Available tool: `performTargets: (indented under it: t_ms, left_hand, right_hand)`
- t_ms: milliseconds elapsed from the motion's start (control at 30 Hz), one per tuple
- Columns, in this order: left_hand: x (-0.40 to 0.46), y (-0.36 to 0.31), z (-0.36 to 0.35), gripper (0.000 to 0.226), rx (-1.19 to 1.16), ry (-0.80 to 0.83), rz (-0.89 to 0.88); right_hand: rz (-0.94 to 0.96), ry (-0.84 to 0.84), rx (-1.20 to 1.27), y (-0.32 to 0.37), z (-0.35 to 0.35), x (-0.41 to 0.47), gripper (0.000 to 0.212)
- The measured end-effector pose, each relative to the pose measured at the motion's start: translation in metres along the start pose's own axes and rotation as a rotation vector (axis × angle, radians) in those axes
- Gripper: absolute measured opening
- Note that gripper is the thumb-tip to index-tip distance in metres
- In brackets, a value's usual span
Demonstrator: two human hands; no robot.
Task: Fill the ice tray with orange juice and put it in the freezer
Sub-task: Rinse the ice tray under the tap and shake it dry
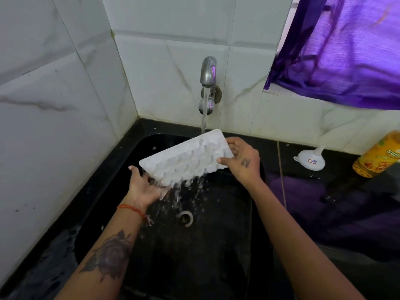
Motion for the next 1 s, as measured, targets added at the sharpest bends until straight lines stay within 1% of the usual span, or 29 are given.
performTargets:
  t_ms: [67,133,167,233,267,300,333,400,467,500,567,600,667,700,733,800,900,1000]
  left_hand:
    - [-0.001,-0.005,0.001,0.073,-0.069,0.024,0.013]
    - [-0.002,-0.008,-0.001,0.057,-0.105,0.050,0.006]
    - [-0.002,-0.009,-0.003,0.046,-0.108,0.067,-0.005]
    - [-0.004,-0.009,-0.009,0.022,-0.065,0.102,-0.041]
    - [-0.005,-0.006,-0.012,0.017,-0.018,0.119,-0.054]
    - [-0.006,-0.002,-0.015,0.016,0.029,0.145,-0.057]
    - [-0.007,0.003,-0.018,0.018,0.060,0.177,-0.056]
    - [-0.007,0.015,-0.025,0.032,0.102,0.257,-0.037]
    - [-0.010,0.027,-0.033,0.051,0.149,0.345,-0.018]
    - [-0.011,0.031,-0.037,0.058,0.177,0.388,-0.014]
    - [-0.013,0.038,-0.044,0.062,0.226,0.471,0.003]
    - [-0.014,0.041,-0.047,0.062,0.249,0.500,0.013]
    - [-0.015,0.044,-0.051,0.061,0.304,0.539,0.021]
    - [-0.014,0.046,-0.052,0.059,0.336,0.547,0.015]
    - [-0.013,0.046,-0.053,0.057,0.372,0.541,0.002]
    - [-0.008,0.045,-0.052,0.051,0.449,0.480,-0.042]
    - [0.002,0.038,-0.040,0.043,0.539,0.329,-0.086]
    - [0.006,0.034,-0.027,0.035,0.558,0.235,-0.074]
  right_hand:
    - [0.064,0.003,0.032,0.009,-0.001,0.002,0.046]
    - [0.071,-0.004,0.076,0.005,0.003,0.002,0.046]
    - [0.044,-0.019,0.119,-0.002,0.007,0.000,0.045]
    - [-0.081,-0.062,0.262,-0.025,0.017,-0.005,0.039]
    - [-0.168,-0.073,0.356,-0.039,0.020,-0.010,0.035]
    - [-0.257,-0.064,0.451,-0.053,0.022,-0.016,0.034]
    - [-0.345,-0.042,0.537,-0.066,0.022,-0.024,0.036]
    - [-0.476,-0.020,0.667,-0.088,0.024,-0.037,0.043]
    - [-0.544,-0.076,0.787,-0.104,0.032,-0.047,0.046]
    - [-0.573,-0.123,0.850,-0.110,0.036,-0.051,0.043]
    - [-0.626,-0.194,0.925,-0.119,0.044,-0.056,0.035]
    - [-0.638,-0.207,0.917,-0.121,0.046,-0.057,0.032]
    - [-0.639,-0.222,0.820,-0.124,0.050,-0.057,0.024]
    - [-0.624,-0.231,0.771,-0.123,0.052,-0.056,0.027]
    - [-0.601,-0.238,0.731,-0.121,0.054,-0.055,0.035]
    - [-0.523,-0.258,0.665,-0.112,0.058,-0.053,0.044]
    - [-0.407,-0.258,0.583,-0.093,0.058,-0.045,0.047]
    - [-0.302,-0.232,0.530,-0.068,0.052,-0.034,0.048]
Point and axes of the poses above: each hand's wrist, its own x-axis towards the middle knuckle, its own z-axis out of the back of the hand, y = z × x, the point moved 5 cm from there along x, towards the middle knuckle, and after that the axes turned 4 degrees about -x, right-handed, at the moved point
